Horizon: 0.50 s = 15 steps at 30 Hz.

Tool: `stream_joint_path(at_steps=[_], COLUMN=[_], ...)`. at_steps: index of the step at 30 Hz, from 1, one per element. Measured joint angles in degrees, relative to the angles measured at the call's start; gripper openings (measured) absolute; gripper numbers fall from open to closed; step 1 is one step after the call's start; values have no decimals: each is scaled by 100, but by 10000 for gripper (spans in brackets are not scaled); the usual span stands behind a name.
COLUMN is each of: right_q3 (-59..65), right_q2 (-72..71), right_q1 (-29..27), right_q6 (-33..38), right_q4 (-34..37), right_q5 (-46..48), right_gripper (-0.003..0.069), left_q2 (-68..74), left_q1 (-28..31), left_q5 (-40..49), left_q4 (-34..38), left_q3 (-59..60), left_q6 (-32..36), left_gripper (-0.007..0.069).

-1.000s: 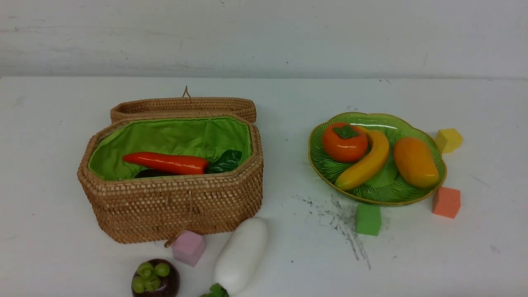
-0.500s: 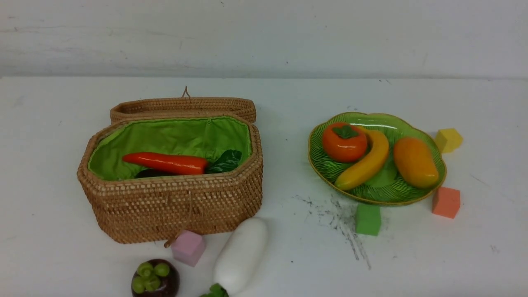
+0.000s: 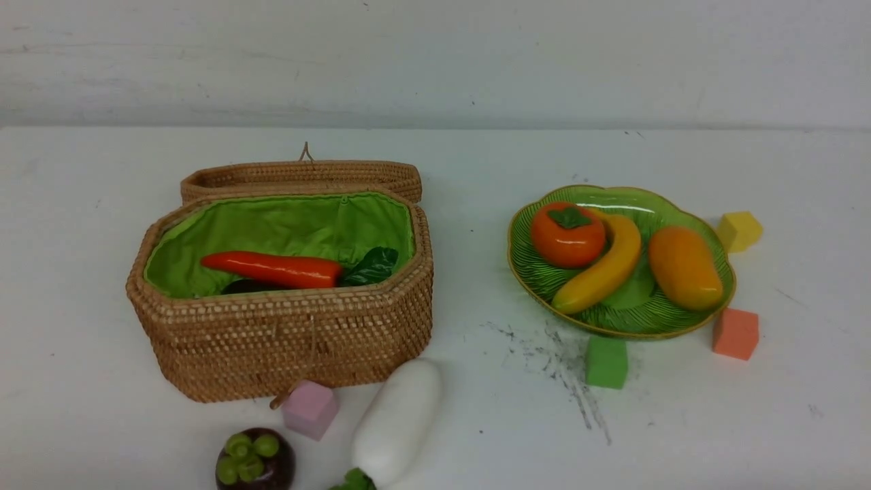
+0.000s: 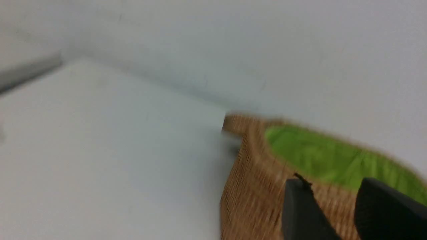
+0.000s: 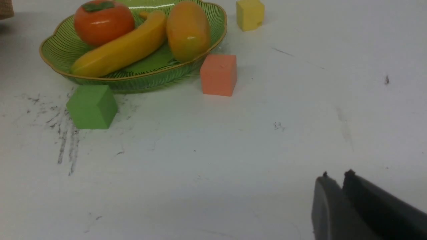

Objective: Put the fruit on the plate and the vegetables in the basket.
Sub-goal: Grab a mangosteen with your left arm and put it on the plate on the right

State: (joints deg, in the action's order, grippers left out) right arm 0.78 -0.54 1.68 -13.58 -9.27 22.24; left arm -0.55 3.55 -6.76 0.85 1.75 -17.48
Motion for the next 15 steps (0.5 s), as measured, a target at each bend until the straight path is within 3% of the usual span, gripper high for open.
stream_joint_path(at_steps=[4, 8, 12, 15], right_q3=[0, 0, 0, 0], right_q2=[0, 0, 0, 0], right_q1=[0, 0, 0, 0], right_q6=[-25, -38, -38, -38], right_q4=[0, 0, 0, -11], right_q5=[0, 0, 0, 0], right_gripper=[82, 87, 92, 97], left_q2=[0, 108, 750, 1768], left_q1=[0, 0, 0, 0], left_q5=[-830, -728, -104, 1470], left_q4=[101, 327, 349, 349], left_q3=[-5, -459, -1590, -2829], left_q6=[-34, -44, -48, -48], left_gripper=[239, 239, 239, 239])
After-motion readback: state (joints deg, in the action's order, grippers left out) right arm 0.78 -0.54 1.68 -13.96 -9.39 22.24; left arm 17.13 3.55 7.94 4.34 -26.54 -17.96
